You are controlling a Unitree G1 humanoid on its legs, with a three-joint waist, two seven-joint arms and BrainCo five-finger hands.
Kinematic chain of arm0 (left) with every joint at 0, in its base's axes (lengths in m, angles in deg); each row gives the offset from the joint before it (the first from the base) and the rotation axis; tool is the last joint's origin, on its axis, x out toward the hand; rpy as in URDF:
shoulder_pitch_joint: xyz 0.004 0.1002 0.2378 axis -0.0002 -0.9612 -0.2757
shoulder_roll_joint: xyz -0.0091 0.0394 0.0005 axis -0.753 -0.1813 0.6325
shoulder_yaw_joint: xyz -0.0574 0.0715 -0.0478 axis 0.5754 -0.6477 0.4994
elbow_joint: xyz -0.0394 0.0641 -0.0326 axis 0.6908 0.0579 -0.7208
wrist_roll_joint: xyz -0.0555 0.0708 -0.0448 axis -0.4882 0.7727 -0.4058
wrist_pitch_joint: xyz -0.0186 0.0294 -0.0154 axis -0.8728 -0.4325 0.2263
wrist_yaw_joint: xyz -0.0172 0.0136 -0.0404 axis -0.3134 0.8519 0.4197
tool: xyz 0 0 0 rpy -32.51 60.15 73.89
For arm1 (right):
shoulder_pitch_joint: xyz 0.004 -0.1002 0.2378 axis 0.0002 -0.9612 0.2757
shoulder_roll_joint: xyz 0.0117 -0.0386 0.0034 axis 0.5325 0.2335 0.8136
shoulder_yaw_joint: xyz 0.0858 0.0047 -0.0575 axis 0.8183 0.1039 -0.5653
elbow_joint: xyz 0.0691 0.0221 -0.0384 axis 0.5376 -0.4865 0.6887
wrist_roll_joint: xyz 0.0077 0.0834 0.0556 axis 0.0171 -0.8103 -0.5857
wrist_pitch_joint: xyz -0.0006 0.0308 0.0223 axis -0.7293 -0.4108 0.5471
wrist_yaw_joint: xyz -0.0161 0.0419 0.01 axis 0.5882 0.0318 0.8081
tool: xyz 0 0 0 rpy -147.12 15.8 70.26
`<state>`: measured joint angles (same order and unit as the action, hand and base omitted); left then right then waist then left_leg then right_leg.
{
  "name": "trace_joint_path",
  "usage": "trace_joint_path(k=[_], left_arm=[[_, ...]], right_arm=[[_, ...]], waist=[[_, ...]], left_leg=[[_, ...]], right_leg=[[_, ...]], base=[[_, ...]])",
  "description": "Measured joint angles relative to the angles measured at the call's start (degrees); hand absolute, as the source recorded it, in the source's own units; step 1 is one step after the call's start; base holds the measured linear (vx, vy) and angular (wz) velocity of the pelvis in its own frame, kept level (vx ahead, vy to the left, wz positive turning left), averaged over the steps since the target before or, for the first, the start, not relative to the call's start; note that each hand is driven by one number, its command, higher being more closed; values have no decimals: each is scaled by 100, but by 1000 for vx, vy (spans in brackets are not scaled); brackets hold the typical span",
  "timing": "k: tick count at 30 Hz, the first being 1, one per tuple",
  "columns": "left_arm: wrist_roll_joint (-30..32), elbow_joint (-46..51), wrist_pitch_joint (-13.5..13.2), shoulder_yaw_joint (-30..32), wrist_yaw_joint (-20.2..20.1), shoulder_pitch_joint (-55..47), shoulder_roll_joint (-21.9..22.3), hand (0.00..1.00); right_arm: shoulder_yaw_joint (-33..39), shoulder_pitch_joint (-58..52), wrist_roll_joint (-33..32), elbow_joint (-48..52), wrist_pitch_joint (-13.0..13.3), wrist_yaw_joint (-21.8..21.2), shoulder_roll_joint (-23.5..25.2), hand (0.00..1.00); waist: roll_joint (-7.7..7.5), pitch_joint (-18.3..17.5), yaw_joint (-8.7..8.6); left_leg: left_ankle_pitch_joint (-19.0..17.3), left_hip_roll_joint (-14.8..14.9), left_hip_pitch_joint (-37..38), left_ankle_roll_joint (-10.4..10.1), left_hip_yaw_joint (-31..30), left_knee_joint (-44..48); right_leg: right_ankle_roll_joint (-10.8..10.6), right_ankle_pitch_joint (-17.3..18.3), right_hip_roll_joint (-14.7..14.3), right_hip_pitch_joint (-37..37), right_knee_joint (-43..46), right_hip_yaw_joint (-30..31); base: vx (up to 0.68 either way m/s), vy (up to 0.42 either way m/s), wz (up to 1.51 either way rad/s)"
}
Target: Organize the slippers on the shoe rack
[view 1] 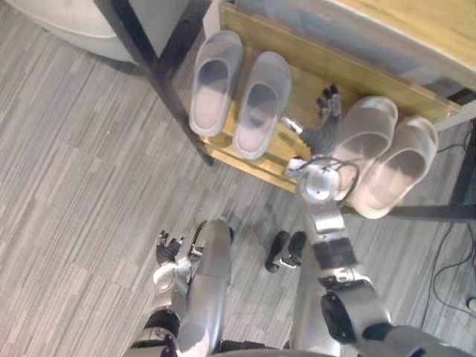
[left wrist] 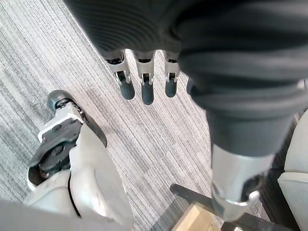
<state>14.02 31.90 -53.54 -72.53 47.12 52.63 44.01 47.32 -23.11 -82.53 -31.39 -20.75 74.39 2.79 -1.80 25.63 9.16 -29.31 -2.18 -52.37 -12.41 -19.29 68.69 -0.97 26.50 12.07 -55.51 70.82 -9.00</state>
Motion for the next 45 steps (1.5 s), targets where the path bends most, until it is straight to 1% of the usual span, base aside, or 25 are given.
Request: trace_joint_path(k=[2,3,7,10,12,16,21,24,30,33,36,38,39,41,43,44,45], left_arm=[[0,8,28,25,2,3,0,0],[1,19,36,51,2,11,2,0],[53,23,52,130,10,15,14,0],[117,31,61,138,26,22,18,0],[117,31,64,147,45,27,21,0],[117,17,85,150,52,84,23,0],[117,7,99,149,73,117,43,0],[117,-4,100,149,93,124,50,0],[117,-13,98,152,95,136,85,0],[117,-50,97,165,80,141,101,0],[118,-129,102,224,33,128,127,0],[122,-118,116,243,3,97,118,0],[138,-121,126,250,-10,89,117,0],[232,-105,167,266,-127,-8,98,0],[277,-32,169,200,-225,-148,63,0],[299,16,166,141,-236,-222,44,0],[345,46,163,65,-275,-324,-4,0]], right_arm=[[9,-33,-309,-51,22,-66,70,0],[-12,-66,-602,-62,57,-182,136,0],[-55,-103,-1259,-239,262,-457,284,0],[-167,-102,-1786,-501,306,-618,317,0],[-270,-109,-1985,-541,310,-669,323,0],[-488,-62,-2434,-590,420,-790,472,0],[-550,184,-2448,-755,448,-820,503,0],[-498,363,-2449,-957,466,-808,442,0],[-499,366,-2445,-965,440,-826,277,0],[-474,308,-2433,-963,430,-861,221,0],[-404,-189,-2396,-925,429,-933,225,0],[-291,-521,-2399,-858,422,-999,225,0],[-281,-617,-2401,-803,415,-1027,227,0],[-278,-1159,-2393,-394,379,-1167,179,0],[-320,-1617,-2335,-78,370,-1287,128,0],[-370,-1812,-2219,26,371,-1330,90,0],[-445,-2053,-2009,128,346,-1382,46,0]], waist=[[-16,10,1],[-24,55,0],[-40,66,-1],[-43,70,5],[-42,81,6],[-40,165,20],[-30,189,40],[-24,192,41],[-4,204,63],[27,240,53],[24,246,25],[-27,274,20],[-28,274,17],[-52,287,-13],[-77,280,-38],[-97,269,-43],[-125,258,-90]], left_leg=[[5,0,11,-4,-3,-19],[5,1,63,-5,-12,-33],[5,5,78,-5,-16,-47],[5,2,85,-5,-26,-45],[6,-8,87,-5,-30,-45],[9,-42,97,-7,-53,-44],[30,-116,68,-17,-109,-44],[44,-142,57,-23,-133,-44],[66,-197,77,-41,-154,-44],[70,-188,190,-39,-181,-53],[124,-144,508,-3,-175,-280],[164,-128,695,8,-159,-442],[174,-124,738,14,-161,-480],[253,-80,1093,31,-131,-778],[351,4,1464,76,-20,-1125],[411,36,1640,103,30,-1316],[528,80,1896,145,89,-1624]], right_leg=[[0,0,1,10,-4,-5],[-4,3,2,67,-7,-16],[-8,7,4,94,-26,-28],[-16,11,12,119,-38,-44],[-31,19,24,128,-37,-48],[-51,34,60,160,-29,-68],[-48,63,133,165,-4,-118],[-48,67,156,166,7,-138],[-14,115,226,177,87,-149],[-16,134,228,318,79,-193],[-54,121,216,678,-149,-252],[-71,105,215,858,-286,-268],[-77,99,216,910,-324,-278],[-64,39,212,1276,-590,-310],[24,-109,218,1653,-918,-350],[24,-168,218,1821,-1094,-365],[4,-259,217,2086,-1379,-403]], base=[[10,-7,2],[21,-14,3],[0,0,0],[0,0,0],[5,3,2],[14,3,5],[13,0,9],[8,3,6],[1,-6,6],[0,-10,4],[6,9,3],[22,-2,4],[43,-7,3],[76,-12,3],[89,-8,-4],[99,2,-7],[101,2,-3]])
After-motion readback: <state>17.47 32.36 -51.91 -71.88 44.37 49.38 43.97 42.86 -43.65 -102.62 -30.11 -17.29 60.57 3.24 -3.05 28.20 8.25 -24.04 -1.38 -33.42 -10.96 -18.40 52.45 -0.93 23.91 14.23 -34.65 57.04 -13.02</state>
